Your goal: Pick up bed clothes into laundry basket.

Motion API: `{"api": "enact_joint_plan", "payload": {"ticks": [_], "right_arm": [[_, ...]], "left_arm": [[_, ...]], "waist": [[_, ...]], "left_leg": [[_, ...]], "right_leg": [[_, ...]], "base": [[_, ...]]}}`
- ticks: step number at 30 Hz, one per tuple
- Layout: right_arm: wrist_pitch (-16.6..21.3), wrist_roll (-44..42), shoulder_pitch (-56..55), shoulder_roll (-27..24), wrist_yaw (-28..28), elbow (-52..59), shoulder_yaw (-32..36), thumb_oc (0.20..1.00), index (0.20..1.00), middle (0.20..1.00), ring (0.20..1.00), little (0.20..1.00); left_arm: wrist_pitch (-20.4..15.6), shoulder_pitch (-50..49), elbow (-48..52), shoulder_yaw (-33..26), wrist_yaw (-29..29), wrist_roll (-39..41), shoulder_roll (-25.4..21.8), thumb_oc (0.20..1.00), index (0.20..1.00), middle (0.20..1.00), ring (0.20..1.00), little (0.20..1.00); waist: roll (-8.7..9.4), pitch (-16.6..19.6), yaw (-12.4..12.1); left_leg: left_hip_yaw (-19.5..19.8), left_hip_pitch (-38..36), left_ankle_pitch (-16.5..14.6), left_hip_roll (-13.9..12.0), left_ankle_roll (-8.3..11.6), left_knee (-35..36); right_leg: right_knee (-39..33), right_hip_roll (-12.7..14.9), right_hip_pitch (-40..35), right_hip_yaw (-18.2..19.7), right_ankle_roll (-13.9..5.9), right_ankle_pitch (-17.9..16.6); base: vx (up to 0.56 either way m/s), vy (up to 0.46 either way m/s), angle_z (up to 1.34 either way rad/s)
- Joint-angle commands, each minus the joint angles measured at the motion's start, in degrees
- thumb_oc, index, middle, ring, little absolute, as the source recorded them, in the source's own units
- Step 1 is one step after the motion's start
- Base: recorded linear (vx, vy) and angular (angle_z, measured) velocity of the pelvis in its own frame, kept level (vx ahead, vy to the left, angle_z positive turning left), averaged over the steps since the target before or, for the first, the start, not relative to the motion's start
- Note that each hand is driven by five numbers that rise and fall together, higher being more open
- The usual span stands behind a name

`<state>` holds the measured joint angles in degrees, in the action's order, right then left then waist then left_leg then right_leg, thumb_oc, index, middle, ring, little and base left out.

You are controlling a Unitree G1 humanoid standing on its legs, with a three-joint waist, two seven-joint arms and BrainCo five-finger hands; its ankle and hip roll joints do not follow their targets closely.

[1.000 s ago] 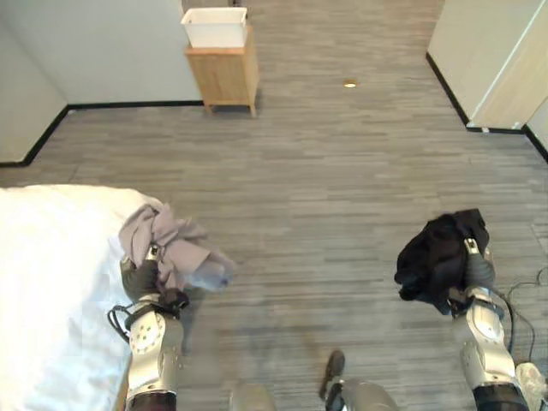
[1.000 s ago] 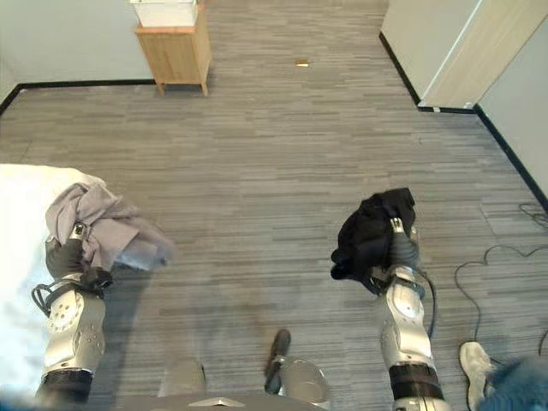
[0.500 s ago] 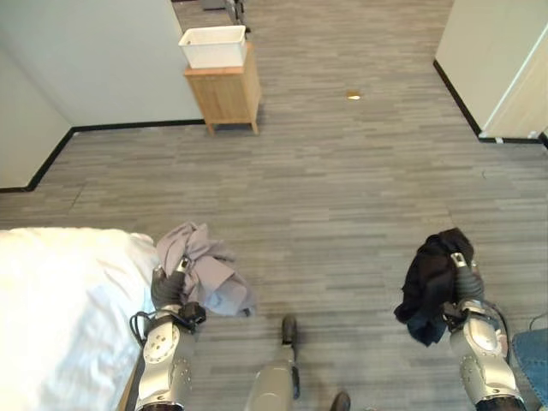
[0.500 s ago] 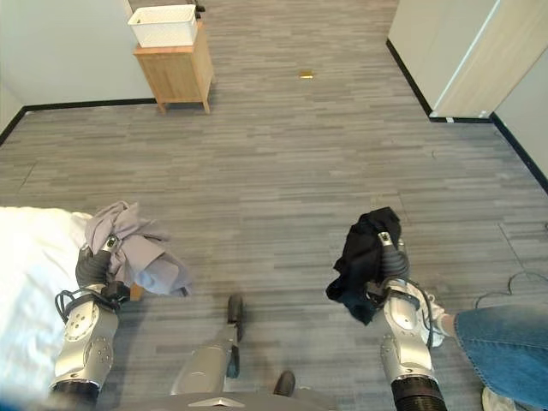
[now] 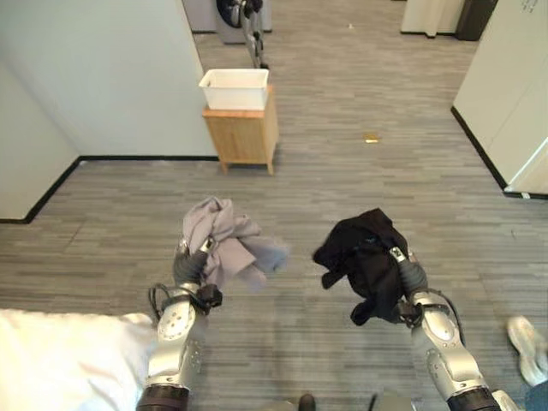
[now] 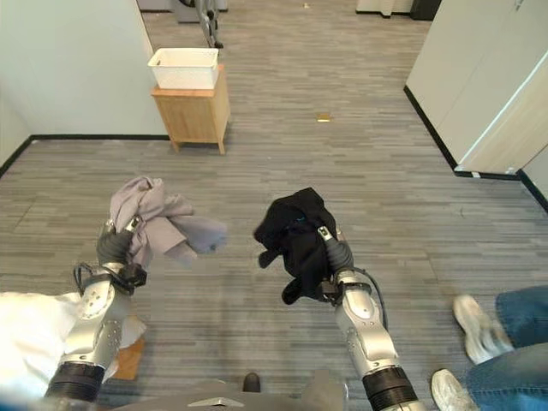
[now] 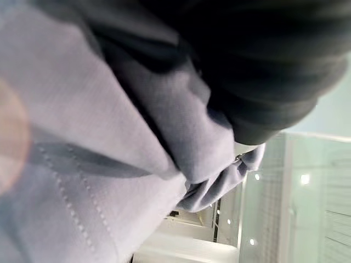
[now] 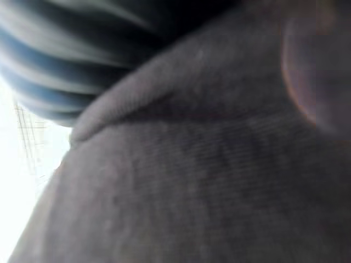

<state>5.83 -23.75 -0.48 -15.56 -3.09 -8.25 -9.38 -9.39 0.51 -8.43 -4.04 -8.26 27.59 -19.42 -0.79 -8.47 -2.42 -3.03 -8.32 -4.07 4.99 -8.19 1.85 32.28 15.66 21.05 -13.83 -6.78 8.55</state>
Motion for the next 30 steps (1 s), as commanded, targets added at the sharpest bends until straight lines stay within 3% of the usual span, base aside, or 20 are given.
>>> {"api": "enact_joint_plan", "payload": {"ticks": [1,2,3,5,7,8,10,11,13,14,16,17,19,21,23,24,26,27,28,30], "right_arm": [[2.82,-0.45,2.22,-0.65,0.44,1.13,4.33,0.2,0.2,0.2,0.2,0.2],[2.65,0.78,0.69,-1.18,-0.1,0.78,6.39,0.2,0.2,0.2,0.2,0.2],[2.88,0.88,0.02,-1.16,-0.3,1.2,7.63,0.2,0.2,0.2,0.2,0.2],[3.38,1.1,-1.74,-1.82,-0.38,0.71,10.33,0.2,0.2,0.2,0.2,0.2],[3.7,1.17,-1.84,-2.41,-0.61,0.24,10.81,0.2,0.2,0.2,0.2,0.2],[3.83,0.76,-1.67,-2.82,-0.88,-0.66,11.25,0.2,0.2,0.2,0.2,0.2],[4.41,-1.31,-1.27,-3.67,-0.98,-0.3,11.43,0.2,0.2,0.2,0.2,0.2],[4.75,-2.45,-1.39,-4.13,-0.91,0.09,11.67,0.2,0.2,0.2,0.2,0.2],[5.55,-3.89,-1.48,-4.93,-1.97,0.34,12.21,0.2,0.2,0.2,0.2,0.2],[5.16,-4.27,-1.44,-5.24,-2.63,0.43,12.53,0.2,0.2,0.2,0.2,0.2],[5.13,-4.57,-1.31,-5.24,-3.13,0.26,12.59,0.2,0.2,0.2,0.2,0.2],[5.32,-5.65,-0.2,-5.21,-3.62,-0.32,12.67,0.2,0.2,0.2,0.2,0.2],[5.55,-5.69,-0.04,-4.77,-3.47,0.31,12.84,0.2,0.2,0.2,0.2,0.2],[6.02,-5.34,-0.14,-4.31,-3.32,0.91,12.29,0.2,0.2,0.2,0.2,0.2],[5.96,-5.08,-0.02,-4.18,-2.98,0.89,11.81,0.2,0.2,0.2,0.2,0.2],[5.74,-4.29,0.52,-3.84,-2.25,0.81,10.73,0.2,0.2,0.2,0.2,0.2],[4.9,-3.58,0.56,-3.62,-1.17,1.28,9.92,0.2,0.2,0.2,0.2,0.2],[3.95,-3.17,0.45,-3.02,-0.37,1.95,9.35,0.2,0.2,0.2,0.2,0.2],[3.93,-3.16,0.38,-2.98,-0.37,1.99,9.34,0.2,0.2,0.2,0.2,0.2],[4.06,-1.71,-0.36,-2.46,-0.28,1.72,9.24,0.2,0.2,0.2,0.2,0.2]], "left_arm": [[-3.72,0.02,5.06,-0.61,1.83,-2.42,-3.35,0.2,0.2,0.2,0.2,0.2],[-3.92,-0.59,4.33,-1.35,2.35,-2.25,-2.94,0.2,0.2,0.2,0.2,0.2],[-4.11,-0.7,4.23,-1.66,2.68,0.18,-2.07,0.2,0.2,0.2,0.2,0.2],[-3.95,-1.15,5.09,-1.82,4.65,1.89,-0.56,0.2,0.2,0.2,0.2,0.2],[-4.25,-1.51,5.27,-1.85,4.23,2.01,0.08,0.2,0.2,0.2,0.2,0.2],[-4.19,-1.22,5.37,-1.48,4.59,2.74,0.57,0.2,0.2,0.2,0.2,0.2],[-4.13,-0.41,4.83,-1.13,4.02,3.4,0.92,0.2,0.2,0.2,0.2,0.2],[-4.14,-0.06,5.02,-0.89,3.62,3.74,0.99,0.2,0.2,0.2,0.2,0.2],[-3.83,0.65,5.27,-0.04,3.25,4.76,0.53,0.2,0.2,0.2,0.2,0.2],[-3.81,1.16,5.37,0.42,3.59,6.01,0.4,0.2,0.2,0.2,0.2,0.2],[-3.57,2.12,5.27,1.07,3.22,7.03,0.3,0.2,0.2,0.2,0.2,0.2],[-3.32,3.21,5.46,2.4,4.05,8.01,0.26,0.2,0.2,0.2,0.2,0.2],[-3.05,3.19,4.79,3.0,4.33,7.98,0.39,0.2,0.2,0.2,0.2,0.2],[-3.1,2.52,3.9,3.35,4.21,7.9,0.94,0.2,0.2,0.2,0.2,0.2],[-2.97,1.9,3.79,3.44,4.43,8.13,1.22,0.2,0.2,0.2,0.2,0.2],[-2.76,0.97,3.55,3.4,4.55,7.58,1.8,0.2,0.2,0.2,0.2,0.2],[-2.39,-1.13,3.76,2.48,4.67,6.88,1.72,0.2,0.2,0.2,0.2,0.2],[-2.21,-2.61,4.11,2.02,5.07,7.31,1.58,0.2,0.2,0.2,0.2,0.2],[-2.21,-2.67,4.13,2.02,5.08,7.32,1.55,0.2,0.2,0.2,0.2,0.2],[-2.12,-2.97,4.17,2.09,4.84,6.18,1.58,0.2,0.2,0.2,0.2,0.2]], "waist": [[1.23,0.33,1.16],[1.63,0.91,2.87],[2.11,1.14,3.57],[2.63,2.48,4.46],[1.84,2.93,4.59],[1.26,3.18,4.92],[1.48,2.93,5.21],[2.01,2.23,4.61],[3.92,0.77,3.32],[4.04,0.17,2.38],[4.5,-0.08,1.62],[4.46,-0.29,-0.41],[4.1,0.07,-1.46],[3.25,0.87,-2.87],[2.6,1.31,-3.64],[1.89,2.12,-4.53],[2.13,2.97,-4.87],[2.26,4.3,-4.71],[2.41,4.32,-4.82],[4.05,5.96,-5.66]], "left_leg": [[2.56,-3.28,-1.0,-2.73,6.37,1.36],[5.92,-6.65,-2.79,-3.81,7.65,1.27],[6.73,-7.88,-3.28,-4.31,8.09,0.81],[8.49,-9.03,-3.26,-6.15,9.85,-3.03],[9.04,-8.29,-3.25,-7.32,10.43,-7.18],[9.35,-7.55,-0.29,-8.27,11.64,-11.12],[7.55,-1.22,9.27,-9.87,13.75,-28.7],[6.06,2.1,11.89,-10.29,14.08,-36.73],[1.69,8.8,12.7,-11.6,13.37,-46.54],[0.56,11.93,11.9,-12.04,13.21,-47.6],[-1.48,15.42,11.76,-13.31,13.07,-46.77],[-3.44,21.22,10.43,-14.27,12.99,-39.99],[-4.36,24.12,10.67,-13.86,13.14,-32.4],[-4.08,23.91,12.75,-11.33,13.06,-14.88],[-2.39,23.44,14.85,-10.49,13.43,-7.82],[-0.64,24.02,16.85,-9.82,14.72,0.15],[-2.19,24.02,18.73,-10.18,15.68,1.66],[-5.27,22.76,17.95,-10.3,14.09,-1.17],[-5.46,22.72,17.8,-10.21,14.06,-1.28],[-5.97,22.33,16.6,-8.26,12.34,-2.2]], "right_leg": [[-22.79,-5.8,-9.55,3.03,-1.4,-13.59],[-34.4,-8.84,-8.21,7.39,-3.61,-16.43],[-35.92,-9.07,-6.95,8.29,-4.53,-17.69],[-33.12,-8.23,-7.68,6.24,-4.15,-19.73],[-31.7,-8.65,-8.62,5.87,-3.46,-18.79],[-30.5,-9.15,-9.41,5.66,-2.65,-18.09],[-28.98,-9.51,-13.05,4.09,0.41,-15.03],[-29.29,-9.91,-15.62,3.4,2.05,-13.78],[-29.93,-10.6,-20.31,2.3,4.59,-10.43],[-30.38,-10.74,-22.46,2.56,4.77,-9.61],[-31.26,-10.63,-24.25,2.23,5.01,-8.76],[-32.88,-10.61,-28.43,1.86,4.7,-6.95],[-33.77,-10.89,-30.39,1.79,4.12,-5.68],[-34.69,-11.21,-33.32,2.27,3.12,-3.98],[-35.01,-11.65,-34.75,2.68,2.61,-3.37],[-35.62,-11.88,-37.46,3.72,2.04,-1.92],[-35.57,-10.93,-40.46,4.64,1.6,-0.52],[-34.84,-9.54,-41.86,4.69,0.38,0.39],[-34.8,-9.35,-41.87,4.78,0.31,0.47],[-30.18,-6.03,-40.19,4.8,-1.29,-2.99]], "base": [[0.74,-0.19,0.59],[0.73,-0.184,0.47],[1.0,-0.269,0.62],[0.81,-0.299,1.07],[0.45,-0.172,1.12],[0.38,-0.176,0.74],[0.53,-0.327,0.38],[0.48,-0.407,0.31],[0.48,-0.416,0.12],[0.45,-0.312,-0.1],[0.41,-0.152,0.0],[0.51,-0.088,0.0],[0.58,-0.018,0.1],[0.61,0.119,-0.04],[0.53,0.113,-0.11],[0.83,0.164,-0.32],[0.79,0.192,-0.46],[0.37,0.137,-0.38],[0.48,0.183,-0.34],[0.46,0.242,-0.34]]}}
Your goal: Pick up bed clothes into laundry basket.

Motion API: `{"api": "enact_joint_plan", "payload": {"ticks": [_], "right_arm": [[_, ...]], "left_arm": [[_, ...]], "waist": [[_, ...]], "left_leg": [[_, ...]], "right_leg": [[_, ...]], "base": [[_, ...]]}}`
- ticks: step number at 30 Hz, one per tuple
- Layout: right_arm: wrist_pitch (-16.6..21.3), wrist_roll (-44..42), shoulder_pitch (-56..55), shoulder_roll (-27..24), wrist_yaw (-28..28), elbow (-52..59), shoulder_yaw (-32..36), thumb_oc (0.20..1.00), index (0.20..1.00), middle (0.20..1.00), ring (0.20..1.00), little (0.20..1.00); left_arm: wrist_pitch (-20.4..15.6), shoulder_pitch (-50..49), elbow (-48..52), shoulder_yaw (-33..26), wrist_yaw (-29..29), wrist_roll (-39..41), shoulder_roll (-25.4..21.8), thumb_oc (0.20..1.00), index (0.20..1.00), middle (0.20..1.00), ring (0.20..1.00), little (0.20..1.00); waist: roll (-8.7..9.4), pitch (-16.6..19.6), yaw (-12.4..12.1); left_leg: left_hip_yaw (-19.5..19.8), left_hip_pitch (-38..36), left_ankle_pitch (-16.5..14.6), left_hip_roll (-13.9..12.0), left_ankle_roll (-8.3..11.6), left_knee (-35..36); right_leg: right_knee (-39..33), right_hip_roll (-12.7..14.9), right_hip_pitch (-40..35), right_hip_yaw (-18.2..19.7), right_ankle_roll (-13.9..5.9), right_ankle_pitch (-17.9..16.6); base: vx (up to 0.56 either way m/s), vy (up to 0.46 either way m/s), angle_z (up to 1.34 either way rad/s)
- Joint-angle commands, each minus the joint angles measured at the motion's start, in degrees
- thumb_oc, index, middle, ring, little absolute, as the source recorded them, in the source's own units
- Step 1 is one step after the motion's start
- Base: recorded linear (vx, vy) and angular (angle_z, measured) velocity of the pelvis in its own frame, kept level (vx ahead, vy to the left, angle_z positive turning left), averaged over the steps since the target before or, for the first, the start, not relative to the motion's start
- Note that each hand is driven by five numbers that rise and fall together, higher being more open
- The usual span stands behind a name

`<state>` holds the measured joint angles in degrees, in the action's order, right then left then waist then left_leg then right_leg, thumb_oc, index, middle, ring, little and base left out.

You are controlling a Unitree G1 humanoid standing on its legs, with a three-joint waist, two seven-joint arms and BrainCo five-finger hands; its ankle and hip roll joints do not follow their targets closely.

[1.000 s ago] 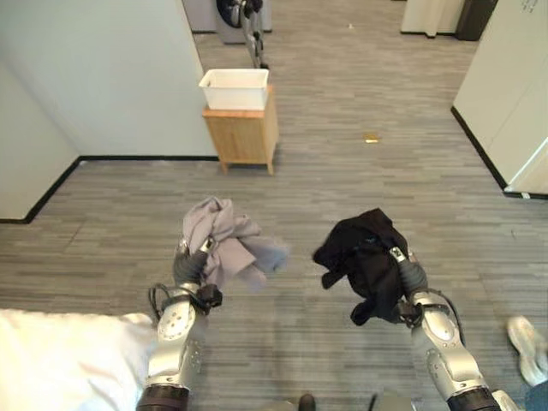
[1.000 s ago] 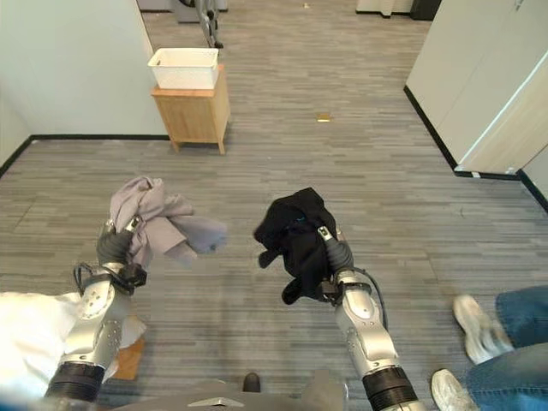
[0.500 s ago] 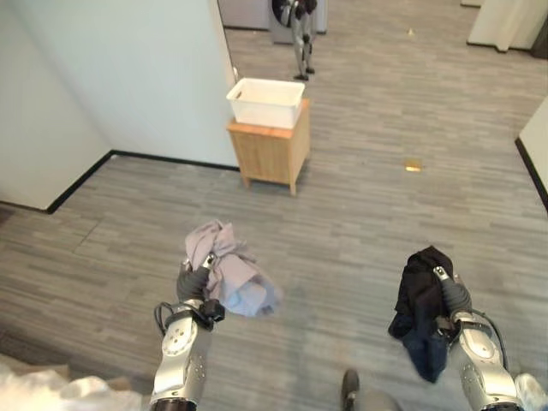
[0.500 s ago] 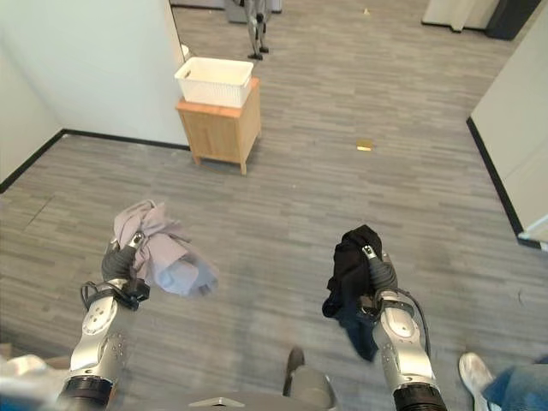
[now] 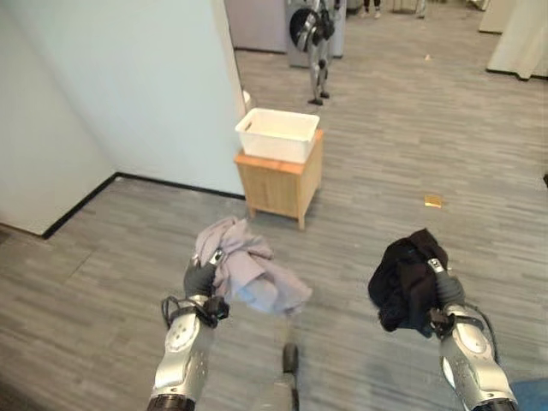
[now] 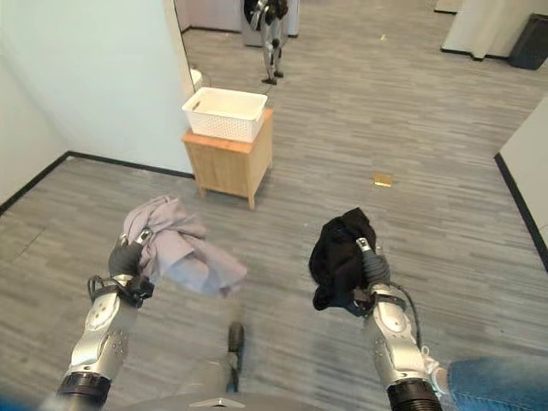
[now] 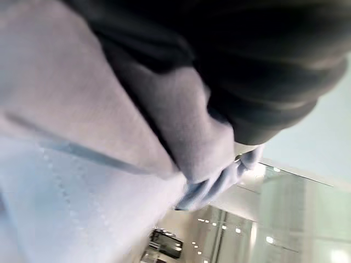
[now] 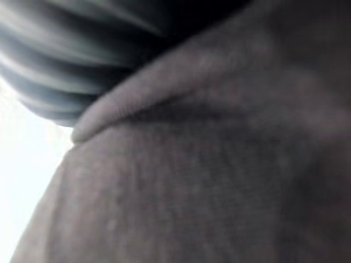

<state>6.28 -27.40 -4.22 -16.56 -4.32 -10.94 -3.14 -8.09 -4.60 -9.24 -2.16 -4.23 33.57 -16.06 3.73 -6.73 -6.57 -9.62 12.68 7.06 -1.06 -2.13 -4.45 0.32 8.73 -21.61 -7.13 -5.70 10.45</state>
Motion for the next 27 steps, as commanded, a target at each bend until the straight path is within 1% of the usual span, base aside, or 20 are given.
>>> {"api": "enact_joint_plan", "payload": {"ticks": [1,3,4,5,6,7,9,10,11,12,13,14,15,16,18,20,23,25,26,27], "right_arm": [[3.11,2.67,3.14,-0.67,1.01,4.46,3.13,0.2,0.2,0.2,0.2,0.2],[3.1,2.68,3.16,-0.65,1.0,4.47,3.15,0.2,0.2,0.2,0.2,0.2],[3.07,2.77,3.56,-0.3,0.92,5.0,2.88,0.2,0.2,0.2,0.2,0.2],[3.36,2.83,3.73,-0.13,0.85,4.96,2.44,0.2,0.2,0.2,0.2,0.2],[3.54,3.16,3.83,-0.07,0.41,5.05,2.22,0.2,0.2,0.2,0.2,0.2],[3.23,3.14,3.87,-0.04,0.68,5.38,2.22,0.2,0.2,0.2,0.2,0.2],[3.05,2.37,3.99,-0.06,1.51,5.93,2.08,0.2,0.2,0.2,0.2,0.2],[2.93,2.32,3.73,-0.48,1.64,5.81,2.5,0.2,0.2,0.2,0.2,0.2],[2.86,2.27,3.46,-0.74,1.5,5.94,2.98,0.2,0.2,0.2,0.2,0.2],[2.88,2.08,3.1,-0.78,1.41,5.74,3.47,0.2,0.2,0.2,0.2,0.2],[3.01,1.82,2.95,-0.66,1.17,5.59,3.89,0.2,0.2,0.2,0.2,0.2],[2.98,1.86,2.65,-0.65,1.1,5.87,4.15,0.2,0.2,0.2,0.2,0.2],[3.12,1.7,2.4,-0.51,1.21,5.85,4.41,0.2,0.2,0.2,0.2,0.2],[3.21,1.99,2.16,-0.38,1.25,5.81,4.66,0.2,0.2,0.2,0.2,0.2],[3.33,2.15,1.74,-0.42,1.25,5.69,4.97,0.2,0.2,0.2,0.2,0.2],[3.4,2.28,1.76,-0.22,1.22,5.48,4.88,0.2,0.2,0.2,0.2,0.2],[3.62,2.19,1.52,-0.21,1.63,5.31,5.13,0.2,0.2,0.2,0.2,0.2],[3.73,1.56,0.87,-0.04,1.71,5.37,5.3,0.2,0.2,0.2,0.2,0.2],[4.16,1.54,0.65,-0.33,1.75,5.36,5.46,0.2,0.2,0.2,0.2,0.2],[4.37,1.65,0.53,-0.84,1.73,5.52,5.61,0.2,0.2,0.2,0.2,0.2]], "left_arm": [[-2.96,2.0,4.94,0.01,0.69,-0.69,-2.06,0.2,0.2,0.2,0.2,0.2],[-2.95,2.03,4.94,0.01,0.68,-0.69,-2.07,0.2,0.2,0.2,0.2,0.2],[-2.8,2.18,5.36,0.09,0.39,-0.85,-2.6,0.2,0.2,0.2,0.2,0.2],[-2.92,2.38,5.5,-0.04,-0.06,-1.01,-2.73,0.2,0.2,0.2,0.2,0.2],[-2.8,2.23,5.63,-0.31,-0.39,-1.93,-3.05,0.2,0.2,0.2,0.2,0.2],[-2.61,2.46,6.13,-0.82,-0.42,-2.75,-3.9,0.2,0.2,0.2,0.2,0.2],[-2.67,2.52,7.6,-0.69,0.34,-2.27,-4.44,0.2,0.2,0.2,0.2,0.2],[-2.7,2.43,8.01,-0.41,0.76,-1.93,-4.59,0.2,0.2,0.2,0.2,0.2],[-2.65,2.37,8.16,-0.03,1.08,-2.03,-4.79,0.2,0.2,0.2,0.2,0.2],[-2.56,2.19,7.91,0.41,1.56,-2.08,-4.89,0.2,0.2,0.2,0.2,0.2],[-2.74,2.37,7.47,1.37,1.97,-1.84,-4.66,0.2,0.2,0.2,0.2,0.2],[-2.83,2.29,7.41,1.45,2.19,-1.47,-4.4,0.2,0.2,0.2,0.2,0.2],[-2.93,2.44,6.97,1.72,2.42,-1.15,-3.92,0.2,0.2,0.2,0.2,0.2],[-2.89,2.26,6.66,1.71,2.85,-1.38,-3.66,0.2,0.2,0.2,0.2,0.2],[-2.92,1.32,6.76,1.5,3.59,-1.47,-3.34,0.2,0.2,0.2,0.2,0.2],[-2.7,0.97,6.14,1.21,3.79,-2.25,-3.29,0.2,0.2,0.2,0.2,0.2],[-2.57,0.71,5.79,0.82,4.44,-3.04,-3.46,0.2,0.2,0.2,0.2,0.2],[-2.65,1.11,5.77,1.12,4.62,-2.97,-3.18,0.2,0.2,0.2,0.2,0.2],[-2.81,1.72,5.8,1.55,4.28,-3.09,-2.79,0.2,0.2,0.2,0.2,0.2],[-2.94,2.12,5.92,1.81,4.06,-3.12,-2.65,0.2,0.2,0.2,0.2,0.2]], "waist": [[1.34,4.8,-2.03],[1.24,5.04,-2.35],[-0.27,3.71,-1.29],[-1.12,2.65,-0.42],[-1.58,2.02,0.23],[-1.92,1.6,0.9],[-2.26,0.74,2.13],[-2.19,0.11,2.64],[-2.22,-0.4,3.2],[-1.98,-0.95,3.65],[-1.82,-1.16,4.41],[-1.5,-1.2,4.84],[-1.3,-1.18,5.03],[-0.9,-1.09,5.36],[-0.93,-0.95,5.61],[-0.63,-0.7,5.72],[-0.56,-0.01,6.73],[-0.54,1.04,7.11],[-0.94,1.48,7.44],[-1.46,1.5,7.74]], "left_leg": [[-0.38,-0.15,1.27,1.07,2.95,1.58],[-0.66,0.16,1.23,0.81,2.9,1.44],[-0.51,-4.4,-1.97,1.86,0.11,1.07],[-0.87,-7.26,-2.94,2.12,-0.79,2.1],[-0.76,-9.36,-4.11,2.23,-1.4,2.75],[-0.74,-12.24,-5.43,2.31,-1.63,3.85],[-0.16,-15.77,-6.2,2.04,-1.25,5.75],[0.49,-16.92,-6.81,2.15,-0.99,6.08],[1.29,-17.75,-7.21,1.83,-0.59,6.27],[2.36,-19.08,-8.03,2.03,-0.31,6.58],[3.71,-20.29,-8.7,1.94,0.27,7.23],[4.64,-21.1,-9.12,2.16,0.46,7.52],[5.06,-22.2,-9.67,1.88,1.03,8.33],[5.54,-23.31,-10.25,2.03,1.38,8.91],[6.59,-25.46,-11.65,1.27,2.16,9.38],[7.44,-27.34,-12.31,0.94,2.95,9.45],[8.84,-29.74,-13.14,-0.34,3.86,9.26],[9.53,-30.33,-14.07,-1.27,4.49,8.14],[9.71,-30.16,-14.15,-2.19,4.9,6.92],[10.54,-30.13,-13.8,-3.36,5.42,5.1]], "right_leg": [[14.71,6.04,5.34,-1.21,-4.77,-17.32],[14.77,5.95,5.84,-0.79,-4.79,-17.48],[30.77,8.69,11.67,-1.8,-4.47,-26.52],[36.11,9.38,16.41,-1.82,-4.1,-26.75],[38.15,10.19,18.93,-3.83,-3.82,-25.17],[38.65,12.08,21.8,-7.44,-3.62,-22.83],[34.69,13.35,24.25,-12.91,-2.97,-20.33],[32.75,12.67,25.53,-13.34,-3.06,-19.2],[29.54,11.09,26.55,-13.59,-2.88,-18.61],[26.49,10.27,27.54,-12.38,-3.22,-18.19],[19.85,7.57,28.96,-9.72,-3.0,-17.96],[17.21,6.56,30.01,-8.0,-3.22,-18.1],[12.54,4.98,30.57,-5.92,-3.55,-18.33],[8.35,4.23,31.69,-4.94,-4.1,-18.76],[1.49,2.34,32.81,-4.58,-5.02,-20.51],[-3.13,1.46,34.03,-7.03,-5.92,-22.02],[-4.21,0.13,33.76,-7.62,-6.15,-23.53],[-4.06,-0.17,32.32,-7.12,-5.41,-23.06],[-3.58,-0.61,31.82,-6.86,-4.88,-22.84],[-1.42,-0.96,32.47,-6.94,-4.2,-21.57]], "base": [[0.49,0.308,-0.38],[0.31,0.269,-0.3],[0.42,0.455,-0.1],[0.57,0.559,-0.03],[0.46,0.359,0.24],[0.49,0.233,0.5],[0.47,0.095,0.44],[0.41,-0.008,0.32],[0.37,-0.062,0.46],[0.38,-0.102,0.7],[0.37,-0.101,0.54],[0.38,-0.113,0.62],[0.38,-0.095,0.4],[0.42,-0.098,0.45],[0.46,-0.097,0.21],[0.44,-0.112,-0.06],[0.43,-0.147,0.17],[0.39,-0.171,0.55],[0.35,-0.184,0.48],[0.38,-0.204,0.33]]}}
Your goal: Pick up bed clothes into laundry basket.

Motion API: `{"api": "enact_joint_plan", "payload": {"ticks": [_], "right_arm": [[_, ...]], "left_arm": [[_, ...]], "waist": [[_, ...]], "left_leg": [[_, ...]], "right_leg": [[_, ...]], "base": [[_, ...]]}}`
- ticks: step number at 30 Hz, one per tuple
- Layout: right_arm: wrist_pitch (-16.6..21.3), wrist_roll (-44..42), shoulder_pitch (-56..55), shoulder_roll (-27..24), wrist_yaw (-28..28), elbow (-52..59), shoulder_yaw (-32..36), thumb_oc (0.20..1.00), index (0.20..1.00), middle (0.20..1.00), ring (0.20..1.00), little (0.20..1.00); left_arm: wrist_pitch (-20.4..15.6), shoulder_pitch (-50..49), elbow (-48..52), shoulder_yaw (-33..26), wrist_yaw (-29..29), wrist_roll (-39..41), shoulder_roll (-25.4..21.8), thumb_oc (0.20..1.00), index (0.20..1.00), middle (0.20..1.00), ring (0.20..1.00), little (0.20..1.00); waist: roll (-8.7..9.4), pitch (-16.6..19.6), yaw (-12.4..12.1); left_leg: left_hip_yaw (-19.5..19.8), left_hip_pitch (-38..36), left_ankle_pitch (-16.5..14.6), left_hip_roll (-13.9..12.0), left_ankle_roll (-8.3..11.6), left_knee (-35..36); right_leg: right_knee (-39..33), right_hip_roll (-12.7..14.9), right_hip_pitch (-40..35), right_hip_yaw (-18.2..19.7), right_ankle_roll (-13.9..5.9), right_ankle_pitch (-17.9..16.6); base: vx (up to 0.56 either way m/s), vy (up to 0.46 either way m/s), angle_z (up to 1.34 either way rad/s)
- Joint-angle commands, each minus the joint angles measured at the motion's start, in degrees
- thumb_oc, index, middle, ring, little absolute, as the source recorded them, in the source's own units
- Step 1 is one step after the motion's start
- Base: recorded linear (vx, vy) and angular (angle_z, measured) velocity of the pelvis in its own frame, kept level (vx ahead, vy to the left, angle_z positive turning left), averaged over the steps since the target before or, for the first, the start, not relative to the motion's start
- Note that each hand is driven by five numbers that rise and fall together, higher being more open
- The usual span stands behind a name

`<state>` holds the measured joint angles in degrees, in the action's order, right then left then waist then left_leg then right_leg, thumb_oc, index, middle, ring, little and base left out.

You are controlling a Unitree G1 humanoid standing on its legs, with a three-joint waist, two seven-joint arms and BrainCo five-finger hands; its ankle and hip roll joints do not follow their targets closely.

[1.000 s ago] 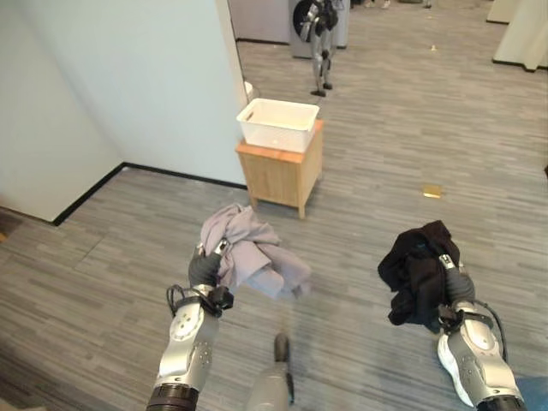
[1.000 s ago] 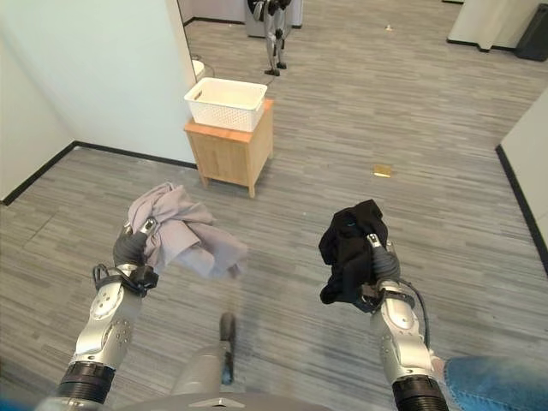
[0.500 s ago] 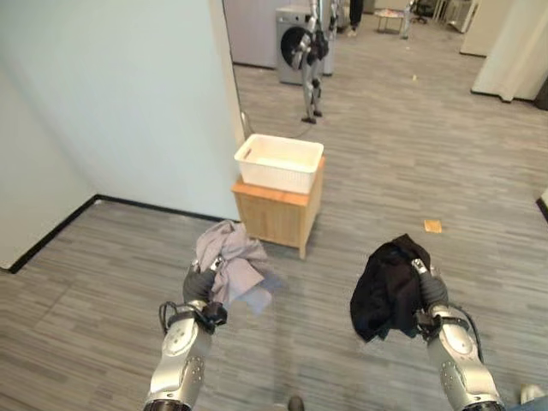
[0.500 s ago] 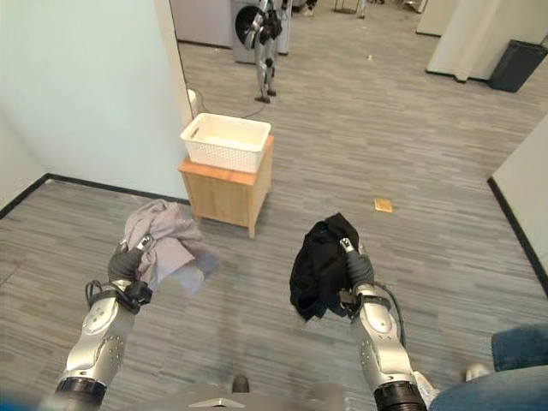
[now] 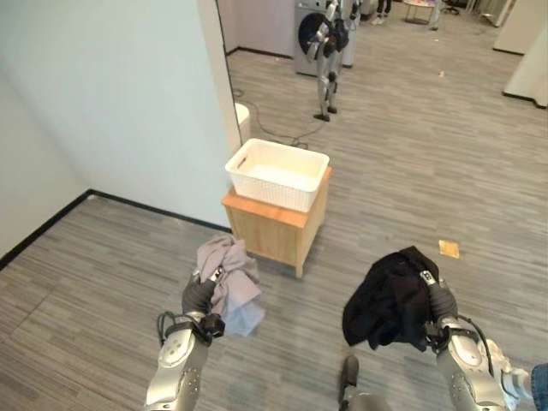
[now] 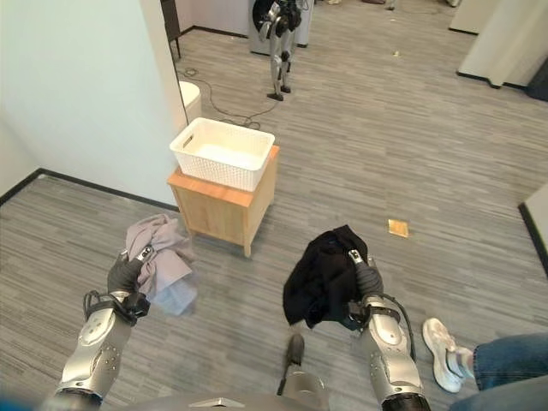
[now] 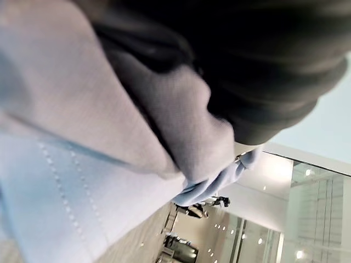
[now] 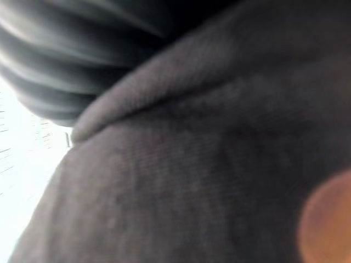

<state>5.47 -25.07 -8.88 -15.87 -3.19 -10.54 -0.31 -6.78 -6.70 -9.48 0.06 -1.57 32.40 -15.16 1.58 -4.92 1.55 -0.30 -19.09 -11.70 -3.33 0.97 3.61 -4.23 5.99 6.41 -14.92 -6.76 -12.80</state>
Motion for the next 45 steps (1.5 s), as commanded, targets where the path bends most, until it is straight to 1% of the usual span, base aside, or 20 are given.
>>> {"api": "enact_joint_plan", "payload": {"ticks": [1,4,5,6,9,14,16,18,20,23,26,28,30,33,34,36,37,40,43,45], "right_arm": [[5.15,-1.04,5.22,-1.68,0.78,4.99,2.95,0.2,0.2,0.2,0.2,0.2],[5.57,-1.87,6.52,-3.55,0.5,4.64,2.41,0.2,0.2,0.2,0.2,0.2],[5.58,-1.88,6.59,-3.54,0.51,4.61,2.42,0.2,0.2,0.2,0.2,0.2],[6.12,-2.92,7.17,-4.66,0.31,4.97,2.39,0.2,0.2,0.2,0.2,0.2],[5.78,-3.62,7.75,-6.17,-1.49,4.09,3.35,0.2,0.2,0.2,0.2,0.2],[6.06,-4.02,6.9,-5.59,-1.57,4.77,4.57,0.2,0.2,0.2,0.2,0.2],[6.08,-4.01,6.83,-5.62,-1.57,4.76,4.55,0.2,0.2,0.2,0.2,0.2],[5.64,-1.63,6.94,-6.04,-0.7,5.15,3.83,0.2,0.2,0.2,0.2,0.2],[4.94,-0.28,7.39,-6.67,-0.05,5.91,3.69,0.2,0.2,0.2,0.2,0.2],[4.5,1.95,8.73,-6.89,1.15,6.69,2.32,0.2,0.2,0.2,0.2,0.2],[4.52,3.98,10.28,-6.94,0.56,6.72,2.4,0.2,0.2,0.2,0.2,0.2],[4.24,4.79,10.03,-7.41,0.27,7.02,3.15,0.2,0.2,0.2,0.2,0.2],[3.78,6.47,9.51,-9.49,-0.01,7.69,5.42,0.2,0.2,0.2,0.2,0.2],[4.69,-1.81,12.2,-13.4,0.32,8.15,8.07,0.2,0.2,0.2,0.2,0.2],[6.05,-12.41,13.45,-14.76,2.62,8.67,9.66,0.2,0.2,0.2,0.2,0.2],[7.9,-13.49,14.79,-18.63,1.78,12.16,13.33,0.2,0.2,0.2,0.2,0.2],[9.42,-9.23,16.02,-25.98,1.26,11.61,16.06,0.2,0.2,0.2,0.2,0.2],[9.19,-11.58,17.31,-30.41,2.53,14.54,19.45,0.2,0.2,0.2,0.2,0.2],[10.77,-14.63,26.16,-39.78,1.48,6.8,15.18,0.2,0.2,0.2,0.2,0.2],[8.48,-16.45,39.93,-50.25,2.35,-6.25,2.95,0.2,0.2,0.2,0.2,0.2]], "left_arm": [[-4.43,4.66,6.48,-0.2,1.66,-1.75,-3.57,0.2,0.2,0.2,0.2,0.2],[-5.02,6.41,6.19,0.21,0.86,-0.29,-3.48,0.2,0.2,0.2,0.2,0.2],[-5.02,6.48,6.18,0.2,0.85,-0.29,-3.5,0.2,0.2,0.2,0.2,0.2],[-4.83,7.55,6.52,0.61,0.4,0.29,-3.85,0.2,0.2,0.2,0.2,0.2],[-4.53,8.12,7.2,0.81,0.05,1.66,-4.41,0.2,0.2,0.2,0.2,0.2],[-4.52,7.63,7.29,0.81,0.33,1.32,-4.13,0.2,0.2,0.2,0.2,0.2],[-4.53,7.56,7.3,0.83,0.31,1.28,-4.08,0.2,0.2,0.2,0.2,0.2],[-4.62,6.41,6.94,0.08,0.49,-0.04,-3.7,0.2,0.2,0.2,0.2,0.2],[-4.31,5.53,7.38,-0.64,0.79,-0.76,-4.09,0.2,0.2,0.2,0.2,0.2],[-4.55,3.62,8.67,-1.61,1.41,-0.45,-3.9,0.2,0.2,0.2,0.2,0.2],[-4.25,4.03,8.85,-1.64,1.14,-1.2,-4.34,0.2,0.2,0.2,0.2,0.2],[-4.19,4.45,9.15,-1.21,0.5,-1.04,-4.7,0.2,0.2,0.2,0.2,0.2],[-4.08,4.64,9.58,-0.86,0.61,-1.35,-5.5,0.2,0.2,0.2,0.2,0.2],[-3.97,5.87,10.83,0.31,2.29,0.69,-6.38,0.2,0.2,0.2,0.2,0.2],[-3.99,6.37,10.64,2.02,2.53,1.17,-6.48,0.2,0.2,0.2,0.2,0.2],[-3.57,6.08,9.94,2.9,2.82,0.89,-7.1,0.2,0.2,0.2,0.2,0.2],[-4.44,5.78,10.09,3.13,2.84,-0.68,-7.68,0.2,0.2,0.2,0.2,0.2],[-3.56,4.95,11.13,3.88,5.05,1.56,-7.76,0.2,0.2,0.2,0.2,0.2],[-2.82,1.02,13.92,6.87,8.06,6.97,-5.81,0.2,0.2,0.2,0.2,0.2],[-2.0,-0.57,15.82,10.12,9.23,10.88,-7.41,0.2,0.2,0.2,0.2,0.2]], "waist": [[0.2,-0.04,-0.02],[-0.71,-1.18,-0.08],[-0.48,-1.1,0.12],[1.5,-2.62,-0.41],[3.37,-5.49,-4.2],[2.15,-4.71,-7.21],[2.57,-4.69,-7.3],[1.29,-3.23,-8.73],[1.14,-2.58,-8.67],[2.29,-0.16,-10.15],[3.87,0.84,-10.89],[2.53,-0.36,-8.84],[1.13,-1.07,-6.55],[0.56,-1.87,-4.52],[1.17,-1.98,-3.58],[2.23,-2.06,-2.67],[2.99,-2.34,-2.31],[4.08,-0.98,-2.86],[4.73,0.28,-3.73],[5.62,-0.2,-5.07]], "left_leg": [[1.47,1.54,6.46,-2.13,3.09,-4.48],[1.99,7.49,16.7,-4.51,5.9,-21.38],[2.22,7.87,16.9,-4.26,5.88,-21.47],[1.82,15.45,24.38,-4.56,6.73,-40.18],[0.04,26.85,21.14,-2.72,4.55,-50.33],[-8.07,36.14,20.13,-3.99,4.57,-28.99],[-8.49,35.38,20.6,-3.48,4.5,-27.77],[-10.34,35.1,22.96,-0.21,4.68,-10.56],[-17.35,35.05,24.83,-1.45,4.73,-8.51],[-18.98,32.59,20.93,0.17,1.95,-9.11],[-20.39,27.75,16.18,4.3,-2.81,-7.76],[-18.0,22.8,14.8,4.94,-4.76,-5.53],[-14.33,18.37,13.81,4.57,-5.07,-3.6],[-9.99,15.68,14.12,3.92,-3.39,-1.56],[-7.2,14.69,13.71,4.34,-2.33,-0.77],[-3.89,13.85,12.47,4.4,-1.47,-0.13],[-2.6,13.78,12.2,4.18,-1.16,0.11],[-0.58,14.03,11.49,4.58,-1.19,-0.42],[0.43,14.23,11.48,3.81,-0.46,-0.22],[1.54,15.35,12.19,3.18,0.31,-0.15]], "right_leg": [[4.32,1.31,4.25,1.07,-2.54,2.76],[8.52,-0.02,1.45,0.21,0.73,7.54],[8.39,0.26,1.59,0.08,0.75,7.35],[7.44,-0.65,-2.8,0.12,3.71,9.5],[4.91,-1.62,-9.28,1.22,5.69,12.46],[0.54,-2.64,-16.27,0.67,4.35,15.26],[0.48,-2.12,-16.39,0.76,4.25,15.31],[-0.73,-3.3,-20.17,0.63,3.06,17.21],[-0.77,-3.86,-22.22,-0.53,2.96,17.93],[0.97,-1.31,-24.3,-1.87,0.51,18.66],[21.92,7.38,-18.39,-2.55,-4.13,5.41],[37.13,7.98,-12.24,1.05,-4.38,0.6],[39.89,7.54,-5.13,2.01,-2.7,4.81],[30.16,7.39,-1.13,1.82,-1.02,7.92],[20.13,5.63,-0.62,4.93,-1.2,8.2],[10.16,3.01,-1.86,10.62,-2.5,8.51],[7.85,1.66,-1.65,13.29,-3.54,8.62],[7.04,2.33,-3.73,12.54,-3.02,8.11],[3.57,1.46,-6.42,11.11,-2.19,8.48],[2.27,0.52,-7.04,9.99,-1.21,8.53]], "base": [[0.38,-0.202,0.2],[0.32,-0.213,0.0],[0.33,-0.417,-0.14],[0.32,-0.446,0.03],[0.37,-0.384,-0.01],[0.43,-0.076,-0.07],[0.3,0.035,0.12],[0.58,0.073,0.04],[0.48,0.015,0.25],[0.49,0.104,0.01],[0.4,0.234,-0.21],[0.31,0.208,0.06],[0.36,0.016,1.03],[0.34,-0.137,1.48],[0.32,-0.245,0.88],[0.28,-0.209,1.4],[0.17,-0.165,1.42],[0.17,-0.139,0.94],[0.16,-0.14,0.24],[0.04,-0.137,0.29]]}}
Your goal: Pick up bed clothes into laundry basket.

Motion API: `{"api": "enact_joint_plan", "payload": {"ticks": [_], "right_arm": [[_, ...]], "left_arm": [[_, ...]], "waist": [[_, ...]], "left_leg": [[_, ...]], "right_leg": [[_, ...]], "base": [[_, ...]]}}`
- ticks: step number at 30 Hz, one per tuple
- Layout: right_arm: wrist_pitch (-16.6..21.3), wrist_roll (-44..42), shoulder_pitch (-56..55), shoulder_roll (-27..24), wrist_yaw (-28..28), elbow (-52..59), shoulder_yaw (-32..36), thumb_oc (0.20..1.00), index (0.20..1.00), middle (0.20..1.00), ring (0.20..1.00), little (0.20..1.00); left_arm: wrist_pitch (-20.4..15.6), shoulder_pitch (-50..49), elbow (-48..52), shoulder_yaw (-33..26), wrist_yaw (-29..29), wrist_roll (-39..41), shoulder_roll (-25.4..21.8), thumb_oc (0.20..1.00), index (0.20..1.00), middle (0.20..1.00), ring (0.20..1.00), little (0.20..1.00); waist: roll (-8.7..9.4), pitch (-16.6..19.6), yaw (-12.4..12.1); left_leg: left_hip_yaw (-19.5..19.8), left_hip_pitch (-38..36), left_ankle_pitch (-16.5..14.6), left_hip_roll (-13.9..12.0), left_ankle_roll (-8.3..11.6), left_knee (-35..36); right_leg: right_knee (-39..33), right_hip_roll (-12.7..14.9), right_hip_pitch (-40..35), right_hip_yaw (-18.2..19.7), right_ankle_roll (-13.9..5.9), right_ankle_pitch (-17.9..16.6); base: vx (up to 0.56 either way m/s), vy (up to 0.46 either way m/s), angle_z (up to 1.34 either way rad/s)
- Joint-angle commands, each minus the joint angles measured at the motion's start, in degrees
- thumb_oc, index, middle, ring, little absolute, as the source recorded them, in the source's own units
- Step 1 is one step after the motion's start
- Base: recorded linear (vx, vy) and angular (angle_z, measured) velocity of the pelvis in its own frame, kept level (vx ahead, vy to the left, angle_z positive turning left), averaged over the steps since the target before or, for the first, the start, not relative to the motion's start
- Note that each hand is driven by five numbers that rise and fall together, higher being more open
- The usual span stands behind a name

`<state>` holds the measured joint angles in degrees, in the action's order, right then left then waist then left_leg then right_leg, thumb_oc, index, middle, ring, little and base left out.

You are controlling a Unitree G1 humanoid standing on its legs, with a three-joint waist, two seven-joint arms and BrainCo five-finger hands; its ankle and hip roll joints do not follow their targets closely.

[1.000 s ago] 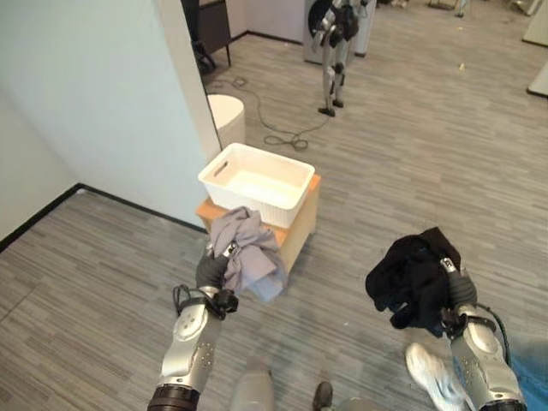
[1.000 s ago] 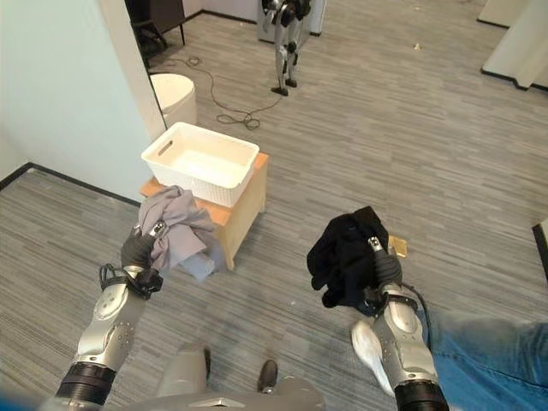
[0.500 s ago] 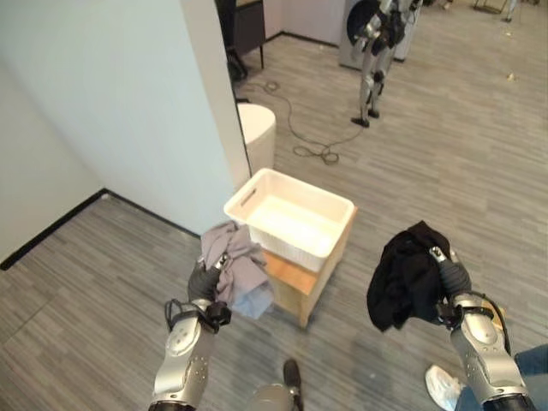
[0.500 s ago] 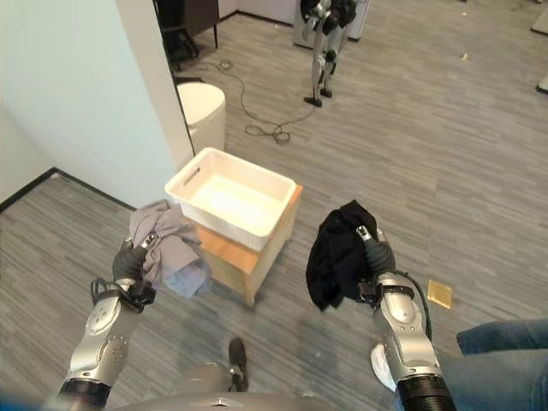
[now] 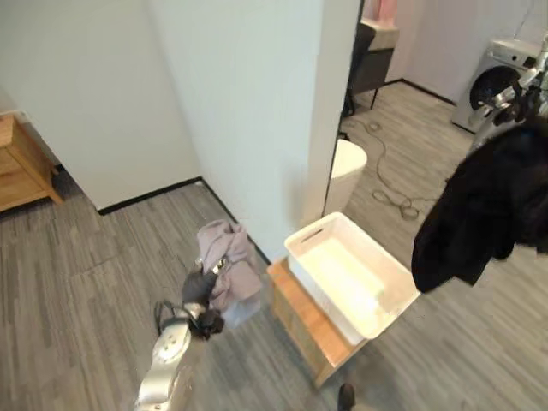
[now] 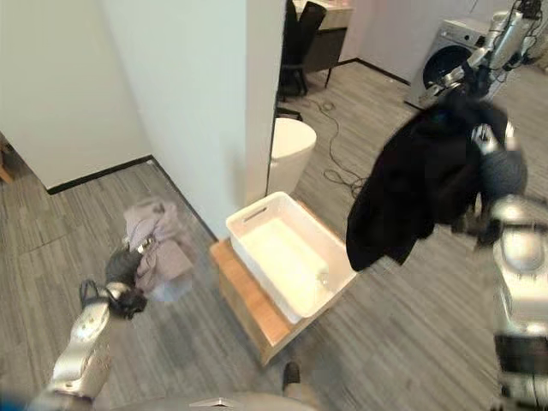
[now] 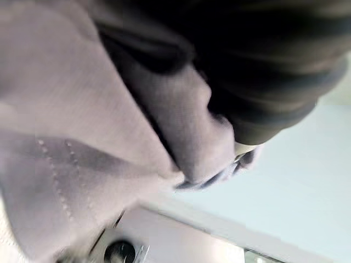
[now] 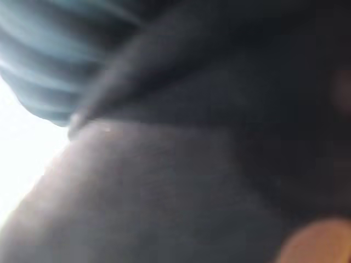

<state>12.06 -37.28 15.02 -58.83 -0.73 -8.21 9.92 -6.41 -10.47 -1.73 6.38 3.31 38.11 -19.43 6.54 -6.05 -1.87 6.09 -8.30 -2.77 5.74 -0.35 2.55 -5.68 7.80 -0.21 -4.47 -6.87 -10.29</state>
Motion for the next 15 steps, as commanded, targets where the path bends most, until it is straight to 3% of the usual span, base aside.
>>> {"api": "enact_joint_plan", "payload": {"ticks": [1,2,6,9,15], "right_arm": [[0.99,-6.6,19.37,-7.1,0.76,-11.23,-11.11,0.2,0.2,0.2,0.2,0.2],[0.14,-11.79,23.55,-5.92,2.1,-15.45,-15.0,0.2,0.2,0.2,0.2,0.2],[-2.49,-12.87,37.94,-3.73,3.09,-24.88,-28.28,0.2,0.2,0.2,0.2,0.2],[-3.43,-10.56,42.66,0.36,2.89,-24.58,-33.5,0.2,0.2,0.2,0.2,0.2],[-3.78,-9.19,44.44,-0.02,3.11,-22.78,-36.62,0.2,0.2,0.2,0.2,0.2]], "left_arm": [[-2.18,3.03,8.73,4.72,4.2,5.76,-3.83,0.2,0.2,0.2,0.2,0.2],[-2.16,3.39,9.22,5.79,4.38,6.27,-4.65,0.2,0.2,0.2,0.2,0.2],[-1.71,3.66,9.73,7.07,4.16,7.11,-6.82,0.2,0.2,0.2,0.2,0.2],[-1.79,3.72,9.64,7.23,3.23,7.42,-7.4,0.2,0.2,0.2,0.2,0.2],[-1.71,3.75,9.47,8.11,2.69,7.64,-7.51,0.2,0.2,0.2,0.2,0.2]], "waist": [[0.98,0.72,-2.18],[1.3,0.31,-2.85],[1.49,-0.69,-3.26],[1.43,-1.52,-3.5],[1.49,-2.25,-3.47]], "left_leg": [[-4.64,4.79,3.39,-6.23,1.92,1.1],[-4.17,5.01,3.62,-6.54,2.17,1.07],[-2.97,5.24,3.91,-7.41,2.91,1.67],[-2.32,6.28,4.51,-8.04,3.33,1.75],[-1.81,7.47,5.06,-8.33,3.6,1.72]], "right_leg": [[3.54,-1.58,-0.42,-0.75,-0.89,6.25],[3.2,-1.95,-0.48,-1.25,-0.55,6.31],[1.69,-3.37,-1.35,-2.55,0.11,6.69],[1.21,-4.32,-0.85,-3.04,0.58,6.78],[0.88,-5.07,-0.1,-3.44,0.93,6.98]], "base": [[0.01,-0.123,0.27],[0.05,-0.101,0.17],[0.01,-0.087,0.09],[-0.02,-0.051,0.04],[-0.02,-0.011,0.08]]}}
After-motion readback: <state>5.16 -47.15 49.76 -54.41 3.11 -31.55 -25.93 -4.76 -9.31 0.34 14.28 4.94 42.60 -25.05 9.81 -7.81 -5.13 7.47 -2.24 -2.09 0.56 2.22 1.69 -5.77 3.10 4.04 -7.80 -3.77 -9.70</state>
